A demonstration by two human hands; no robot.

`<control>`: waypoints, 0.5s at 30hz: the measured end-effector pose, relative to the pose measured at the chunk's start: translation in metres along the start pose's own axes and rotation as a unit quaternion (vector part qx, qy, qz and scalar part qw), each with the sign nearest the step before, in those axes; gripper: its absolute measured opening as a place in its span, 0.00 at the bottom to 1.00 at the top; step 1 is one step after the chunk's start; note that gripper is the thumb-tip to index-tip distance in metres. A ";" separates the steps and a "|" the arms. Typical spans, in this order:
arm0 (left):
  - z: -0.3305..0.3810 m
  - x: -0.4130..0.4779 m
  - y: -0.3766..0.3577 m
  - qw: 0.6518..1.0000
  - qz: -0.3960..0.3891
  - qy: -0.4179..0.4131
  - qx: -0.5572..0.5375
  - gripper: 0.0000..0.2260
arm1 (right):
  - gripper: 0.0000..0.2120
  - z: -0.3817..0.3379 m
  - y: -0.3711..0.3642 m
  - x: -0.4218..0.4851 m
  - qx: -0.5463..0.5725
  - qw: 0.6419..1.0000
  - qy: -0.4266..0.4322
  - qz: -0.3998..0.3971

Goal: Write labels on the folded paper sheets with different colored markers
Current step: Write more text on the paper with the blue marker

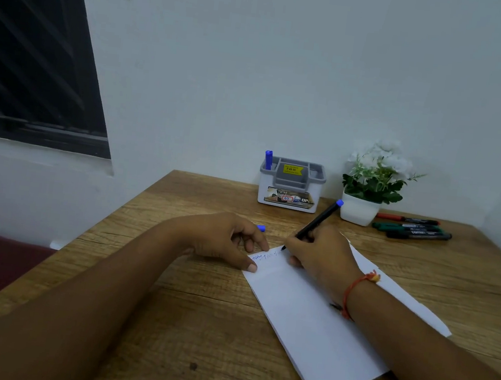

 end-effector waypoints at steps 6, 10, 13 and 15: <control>0.001 0.000 -0.001 1.000 0.000 -0.003 -0.004 0.19 | 0.07 0.001 0.002 0.002 0.004 1.000 -0.009 -0.012; 0.001 0.000 0.000 1.000 0.001 -0.009 -0.001 0.19 | 0.06 0.001 0.001 0.002 0.003 1.000 0.001 -0.005; 0.001 0.000 0.000 1.000 0.000 -0.010 -0.004 0.19 | 0.06 0.001 0.001 0.002 0.006 1.000 0.008 -0.001; 0.000 0.000 0.000 1.000 0.001 -0.007 -0.007 0.19 | 0.05 0.001 0.001 0.002 0.007 1.000 0.008 -0.001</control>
Point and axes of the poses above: each hand's wrist, its own x-axis towards the middle knuckle, its own y-axis out of the back of the hand, z = x × y, the point moved 4 cm from there along x, towards the middle knuckle, and after that the axes turned 5 degrees about z, right-handed, at the moved point
